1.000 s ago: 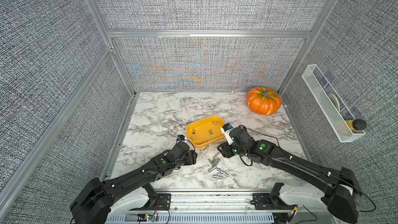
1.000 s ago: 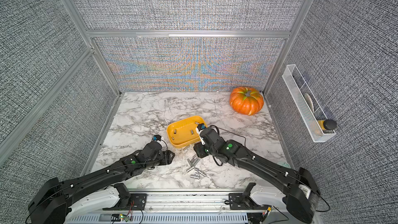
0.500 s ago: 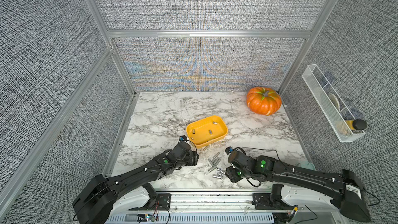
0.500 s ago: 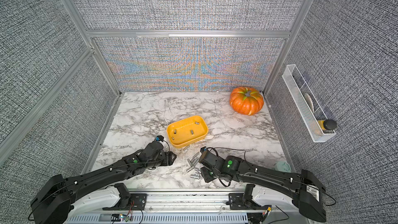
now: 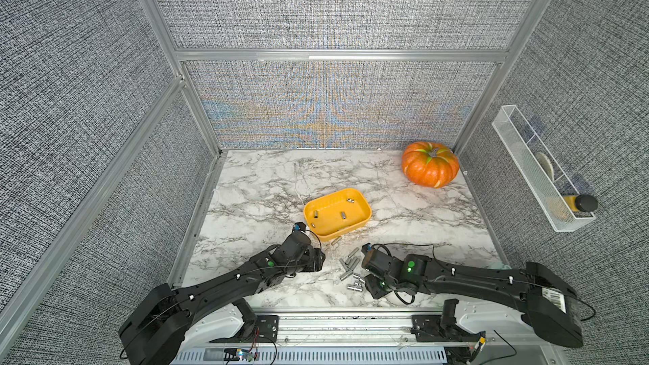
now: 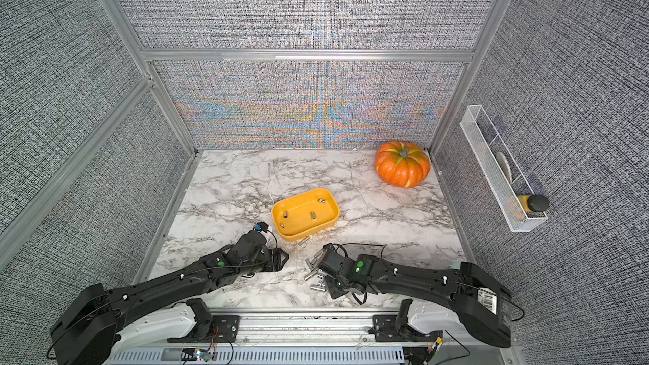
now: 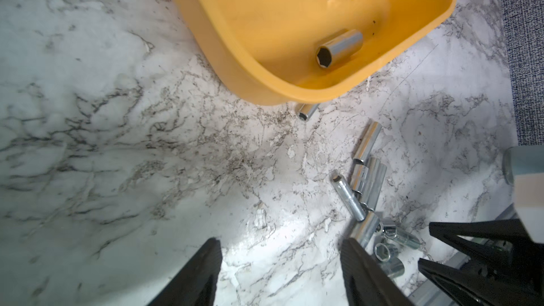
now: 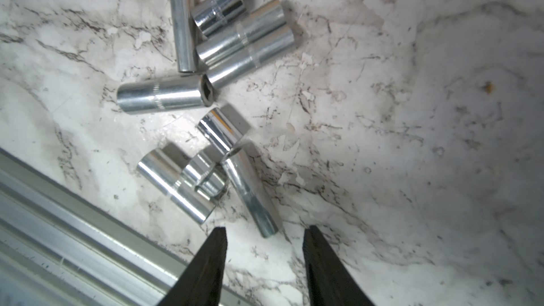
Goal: Put the socket on the desktop into the storage box
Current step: Pick up the socket head at the center of the board.
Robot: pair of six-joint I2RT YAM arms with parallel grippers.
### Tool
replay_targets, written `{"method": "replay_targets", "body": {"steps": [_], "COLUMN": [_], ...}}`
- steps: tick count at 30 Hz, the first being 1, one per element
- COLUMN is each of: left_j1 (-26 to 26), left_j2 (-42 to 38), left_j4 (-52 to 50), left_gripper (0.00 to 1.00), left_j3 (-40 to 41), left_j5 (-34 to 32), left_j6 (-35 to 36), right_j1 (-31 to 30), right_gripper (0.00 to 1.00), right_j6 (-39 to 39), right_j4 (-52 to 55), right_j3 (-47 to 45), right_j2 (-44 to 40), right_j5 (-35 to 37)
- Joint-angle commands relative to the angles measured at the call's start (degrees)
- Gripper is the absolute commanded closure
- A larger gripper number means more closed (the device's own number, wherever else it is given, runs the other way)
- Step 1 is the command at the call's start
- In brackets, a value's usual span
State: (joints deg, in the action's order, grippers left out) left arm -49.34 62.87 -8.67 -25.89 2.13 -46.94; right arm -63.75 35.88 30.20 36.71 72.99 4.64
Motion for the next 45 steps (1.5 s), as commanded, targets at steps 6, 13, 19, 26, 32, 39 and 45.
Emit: {"method": "replay_targets", "body": {"steps": [6,13,19,26,32,39,45], "left_j1": [-0.1,-0.1,-0.1,-0.1,-0.1,-0.1,-0.1], "left_j2": [-0.2,-1.3,-2.2,-2.6,-2.4,-0.9,0.9], "left_j4": [1.5,1.4,1.4,1.3,1.4,-0.4,-2.8], "left_gripper": [0.30,0.30,0.30,0.30,0.30,0.30,0.31], "left_j3": [0.6,1.4,2.1,2.5,2.4,1.7,0.0], "left_j5": [0.5,0.5,0.4,0.5,0.3,-1.5,-3.5], "left_j6": [-0.3,-0.7,-1.1,-1.0,-1.0,-1.9,-2.2], "right_j1": [1.1,1.3,1.3,1.3,1.8,7.5,15.3], "right_gripper": [0.54,0.55,0.57,0.67,0.78,1.00,1.00], "right_j6": [-2.4,-3.3,-3.4,-2.4,0.5,5.5,8.0], "right_j4": [-2.3,-3.3,-4.2,-4.2,-2.6,3.4,9.6], "right_j3": [0.9,1.7,1.7,1.6,-0.4,-0.5,8.7], "right_j2": [3.4,5.4,7.0,8.2,7.1,4.9,-0.4], "right_j5": [1.1,0.2,-0.2,-0.1,0.8,0.8,9.1]}}
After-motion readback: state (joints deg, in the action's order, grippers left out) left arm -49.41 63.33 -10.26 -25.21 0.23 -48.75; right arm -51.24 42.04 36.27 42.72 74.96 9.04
